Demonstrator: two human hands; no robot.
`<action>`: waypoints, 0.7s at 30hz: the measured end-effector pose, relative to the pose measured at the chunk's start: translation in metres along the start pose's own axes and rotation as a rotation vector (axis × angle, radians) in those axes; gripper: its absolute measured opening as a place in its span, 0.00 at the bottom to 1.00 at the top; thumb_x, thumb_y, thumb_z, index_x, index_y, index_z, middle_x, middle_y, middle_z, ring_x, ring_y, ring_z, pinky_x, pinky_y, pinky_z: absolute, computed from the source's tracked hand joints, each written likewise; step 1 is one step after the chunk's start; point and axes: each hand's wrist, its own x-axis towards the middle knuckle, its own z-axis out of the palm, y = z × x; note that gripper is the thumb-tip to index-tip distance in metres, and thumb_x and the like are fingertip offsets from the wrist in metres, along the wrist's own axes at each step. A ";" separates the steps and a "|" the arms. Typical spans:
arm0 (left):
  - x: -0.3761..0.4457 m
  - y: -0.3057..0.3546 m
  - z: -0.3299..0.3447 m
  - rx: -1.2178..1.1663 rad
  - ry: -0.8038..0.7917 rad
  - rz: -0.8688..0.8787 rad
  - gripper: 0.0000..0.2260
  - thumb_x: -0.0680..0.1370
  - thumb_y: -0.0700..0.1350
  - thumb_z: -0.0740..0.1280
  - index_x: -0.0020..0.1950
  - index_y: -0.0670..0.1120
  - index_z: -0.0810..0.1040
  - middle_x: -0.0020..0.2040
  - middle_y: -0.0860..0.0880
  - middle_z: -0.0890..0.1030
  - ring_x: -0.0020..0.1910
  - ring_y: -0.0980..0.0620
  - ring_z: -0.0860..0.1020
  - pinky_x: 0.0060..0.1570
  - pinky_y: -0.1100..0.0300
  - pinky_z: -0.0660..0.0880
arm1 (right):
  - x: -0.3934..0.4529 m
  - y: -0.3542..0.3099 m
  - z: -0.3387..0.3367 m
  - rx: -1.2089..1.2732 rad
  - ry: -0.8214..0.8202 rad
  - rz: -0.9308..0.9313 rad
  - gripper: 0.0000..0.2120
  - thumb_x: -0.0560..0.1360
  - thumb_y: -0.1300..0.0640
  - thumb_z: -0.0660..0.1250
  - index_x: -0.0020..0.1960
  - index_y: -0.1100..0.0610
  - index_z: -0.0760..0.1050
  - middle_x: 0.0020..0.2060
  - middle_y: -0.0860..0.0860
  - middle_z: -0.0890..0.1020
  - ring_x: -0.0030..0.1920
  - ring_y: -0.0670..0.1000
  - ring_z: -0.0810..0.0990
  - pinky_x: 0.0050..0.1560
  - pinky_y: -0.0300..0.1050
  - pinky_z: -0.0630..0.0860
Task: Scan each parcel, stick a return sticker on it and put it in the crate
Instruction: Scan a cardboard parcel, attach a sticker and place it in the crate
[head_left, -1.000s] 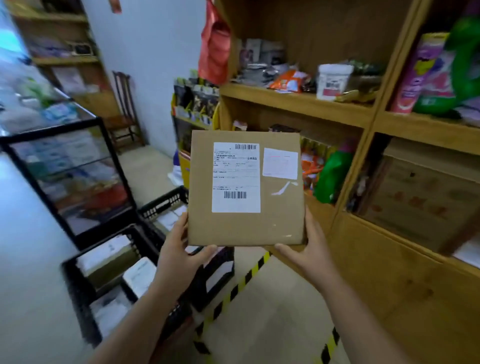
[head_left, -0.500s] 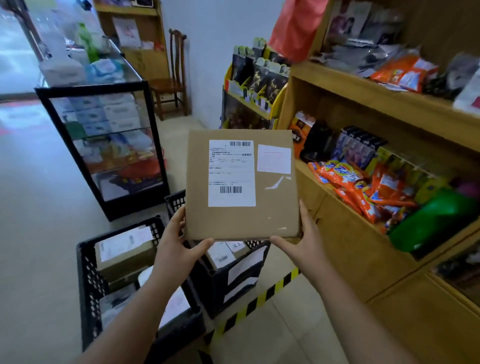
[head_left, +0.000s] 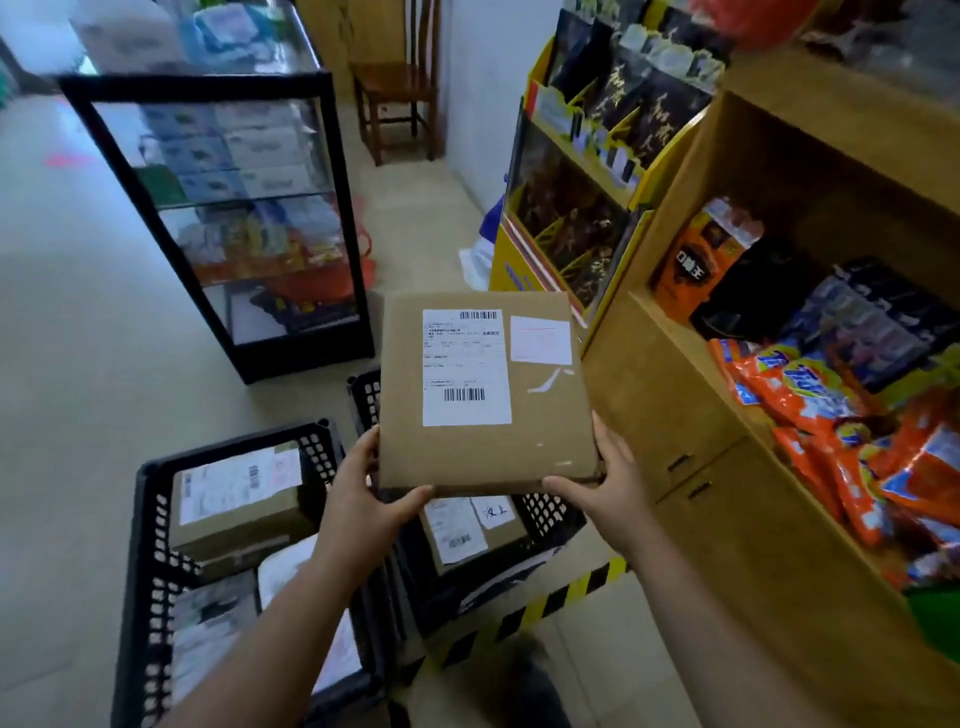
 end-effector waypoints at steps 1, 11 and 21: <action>0.009 -0.001 0.007 0.006 0.019 -0.020 0.41 0.68 0.48 0.79 0.75 0.57 0.61 0.64 0.56 0.73 0.60 0.56 0.74 0.59 0.54 0.76 | 0.016 0.005 0.000 -0.001 -0.033 0.001 0.51 0.64 0.39 0.77 0.78 0.40 0.52 0.72 0.41 0.60 0.70 0.47 0.64 0.70 0.56 0.68; 0.082 -0.055 0.079 0.050 0.177 -0.292 0.41 0.67 0.49 0.80 0.75 0.51 0.63 0.68 0.51 0.70 0.64 0.53 0.72 0.64 0.51 0.73 | 0.169 0.075 0.024 -0.111 -0.348 0.035 0.49 0.70 0.44 0.76 0.79 0.42 0.47 0.73 0.47 0.60 0.71 0.51 0.63 0.71 0.53 0.66; 0.120 -0.138 0.116 0.141 0.121 -0.478 0.43 0.64 0.58 0.77 0.75 0.52 0.63 0.66 0.53 0.68 0.63 0.52 0.73 0.64 0.47 0.74 | 0.233 0.144 0.082 -0.204 -0.513 0.188 0.51 0.69 0.47 0.77 0.80 0.48 0.47 0.74 0.49 0.65 0.71 0.53 0.67 0.71 0.56 0.67</action>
